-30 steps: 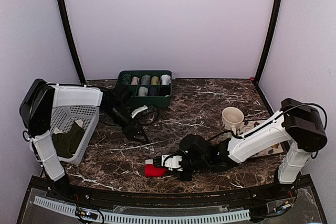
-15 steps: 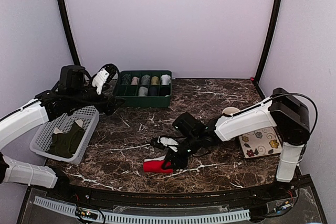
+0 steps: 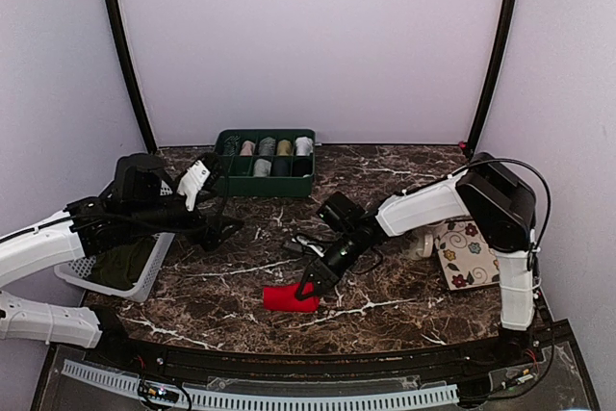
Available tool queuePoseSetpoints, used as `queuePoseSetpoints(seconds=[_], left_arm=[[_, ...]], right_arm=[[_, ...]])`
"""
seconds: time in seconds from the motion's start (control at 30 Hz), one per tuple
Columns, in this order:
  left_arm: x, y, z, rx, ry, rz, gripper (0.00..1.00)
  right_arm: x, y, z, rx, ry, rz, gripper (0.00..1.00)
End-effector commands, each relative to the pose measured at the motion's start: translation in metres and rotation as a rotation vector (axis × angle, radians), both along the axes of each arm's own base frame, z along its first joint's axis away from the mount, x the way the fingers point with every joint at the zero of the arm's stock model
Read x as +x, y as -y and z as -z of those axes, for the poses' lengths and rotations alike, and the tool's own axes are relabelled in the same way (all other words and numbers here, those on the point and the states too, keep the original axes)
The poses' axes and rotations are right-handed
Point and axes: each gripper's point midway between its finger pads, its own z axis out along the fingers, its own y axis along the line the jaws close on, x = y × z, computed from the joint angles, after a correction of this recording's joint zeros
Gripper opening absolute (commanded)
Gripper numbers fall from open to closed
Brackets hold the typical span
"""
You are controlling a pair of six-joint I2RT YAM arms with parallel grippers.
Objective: Roll the underwear
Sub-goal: Roll the underwear at the center of the board.
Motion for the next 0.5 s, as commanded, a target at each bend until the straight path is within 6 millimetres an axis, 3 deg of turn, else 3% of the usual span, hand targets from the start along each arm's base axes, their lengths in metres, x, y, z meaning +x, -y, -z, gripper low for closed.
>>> queuePoseSetpoints(seconds=[0.0, 0.23, 0.47], left_arm=[[-0.022, 0.018, 0.028, 0.092, -0.007, 0.069, 0.99], [-0.079, 0.073, 0.081, 0.251, 0.000, 0.382, 0.99], [-0.102, 0.107, 0.114, 0.383, 0.097, 0.550, 0.84]], right_arm=[[0.009, 0.031, 0.055, -0.228, -0.084, 0.088, 0.00], [0.017, 0.043, 0.083, -0.330, -0.132, 0.136, 0.00], [0.015, 0.045, 0.094, -0.373, -0.196, 0.140, 0.00]])
